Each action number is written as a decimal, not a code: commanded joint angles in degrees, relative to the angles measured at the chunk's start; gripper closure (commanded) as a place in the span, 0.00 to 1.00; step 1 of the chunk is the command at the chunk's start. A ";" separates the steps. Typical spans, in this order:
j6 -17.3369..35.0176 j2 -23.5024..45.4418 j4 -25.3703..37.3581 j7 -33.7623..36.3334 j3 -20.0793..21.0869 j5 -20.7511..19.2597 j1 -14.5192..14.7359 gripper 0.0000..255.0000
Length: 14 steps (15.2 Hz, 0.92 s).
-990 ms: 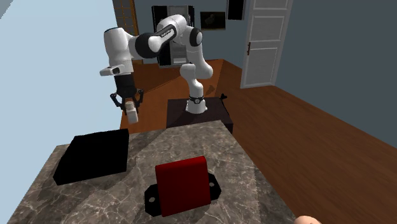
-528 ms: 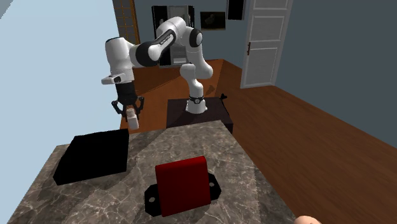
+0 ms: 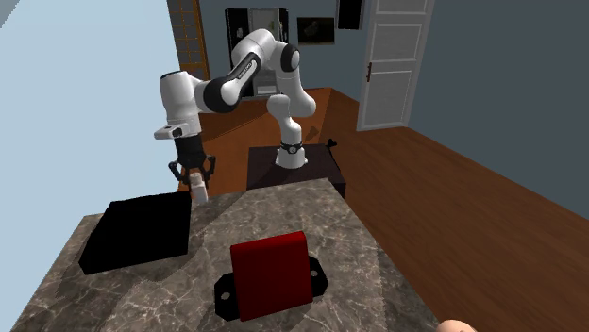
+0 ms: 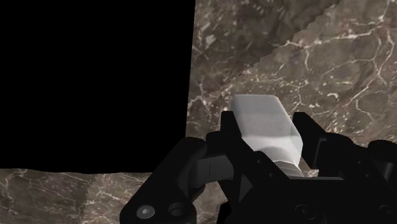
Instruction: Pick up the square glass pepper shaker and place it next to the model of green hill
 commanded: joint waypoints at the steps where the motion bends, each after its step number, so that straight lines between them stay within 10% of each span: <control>1: 1.40 0.44 -1.03 -0.56 0.17 0.43 -0.04 1.00; 14: 8.31 4.34 -4.51 -3.55 1.47 3.26 -0.62 1.00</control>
